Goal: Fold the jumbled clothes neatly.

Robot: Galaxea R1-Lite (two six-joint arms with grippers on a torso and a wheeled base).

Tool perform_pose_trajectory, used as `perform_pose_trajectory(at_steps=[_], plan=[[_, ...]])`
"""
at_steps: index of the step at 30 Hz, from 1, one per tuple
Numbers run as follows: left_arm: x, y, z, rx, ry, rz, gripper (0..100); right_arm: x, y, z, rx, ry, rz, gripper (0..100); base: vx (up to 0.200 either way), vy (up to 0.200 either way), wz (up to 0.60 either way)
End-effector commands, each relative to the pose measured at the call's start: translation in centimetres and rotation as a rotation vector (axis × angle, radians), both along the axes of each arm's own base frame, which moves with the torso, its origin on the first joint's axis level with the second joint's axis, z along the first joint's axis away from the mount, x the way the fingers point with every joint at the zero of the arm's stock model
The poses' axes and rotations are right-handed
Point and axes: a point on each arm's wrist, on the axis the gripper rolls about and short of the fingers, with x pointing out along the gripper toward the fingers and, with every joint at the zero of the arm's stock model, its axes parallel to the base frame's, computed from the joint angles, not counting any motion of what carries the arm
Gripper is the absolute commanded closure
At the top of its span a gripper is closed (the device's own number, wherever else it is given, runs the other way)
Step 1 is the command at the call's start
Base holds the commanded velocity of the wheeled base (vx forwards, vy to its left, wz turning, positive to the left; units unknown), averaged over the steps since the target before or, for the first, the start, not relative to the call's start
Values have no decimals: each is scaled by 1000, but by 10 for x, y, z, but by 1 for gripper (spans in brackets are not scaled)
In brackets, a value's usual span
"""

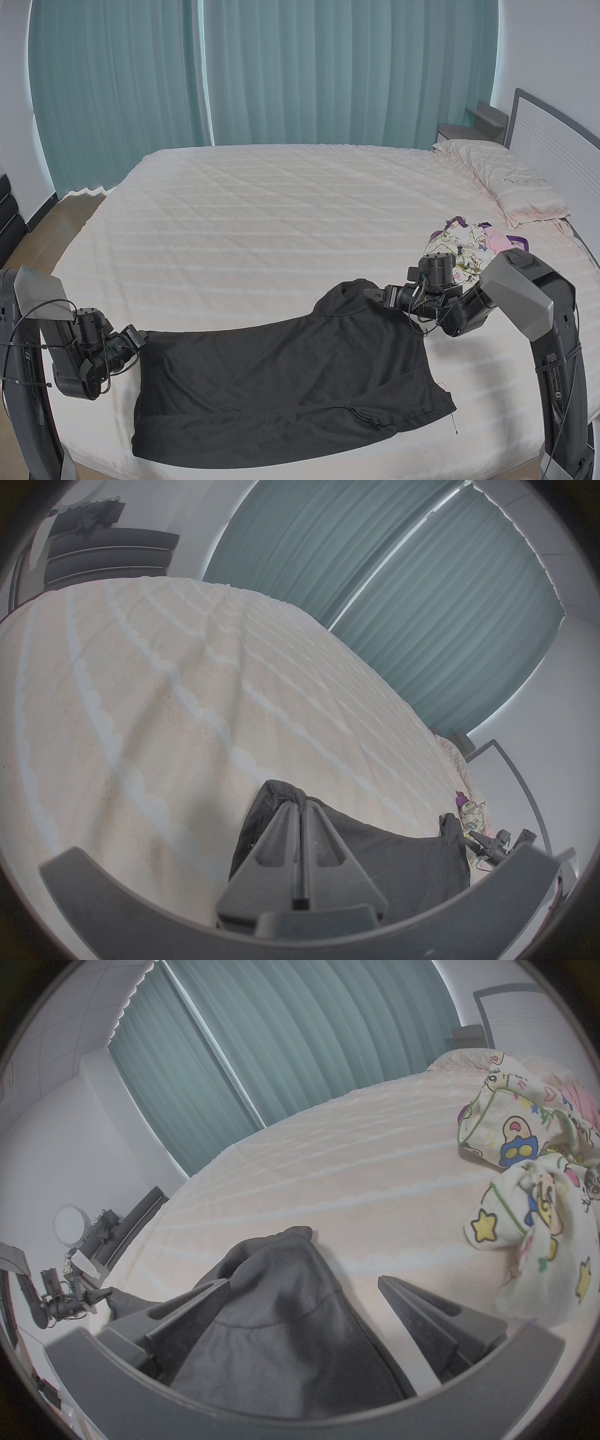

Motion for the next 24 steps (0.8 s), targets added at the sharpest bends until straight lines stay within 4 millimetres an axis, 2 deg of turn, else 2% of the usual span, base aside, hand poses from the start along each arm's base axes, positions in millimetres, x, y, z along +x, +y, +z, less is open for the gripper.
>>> perform_pose_trajectory(at_steps=[1,5,8,9,14,21,24], plan=[[-2,0,1,-8,2,3,100,13,10,-28,-25,7,-20,0,0,0,0],[-2,1,1,-8,3,5,100,20,12,-20,-20,-13,-27,0,0,0,0],[-2,1,1,-7,5,4,100,19,12,-21,-26,10,-27,0,0,0,0],[-2,1,1,-7,5,4,100,19,12,-21,-26,10,-27,100,0,0,0],[-2,1,1,-7,5,4,100,17,17,-20,-3,21,-39,100,0,0,0],[-1,0,2,-5,-1,4,100,16,17,1,33,-16,-92,100,0,0,0],[0,2,10,4,-42,9,100,10,16,13,37,-26,-93,100,0,0,0]])
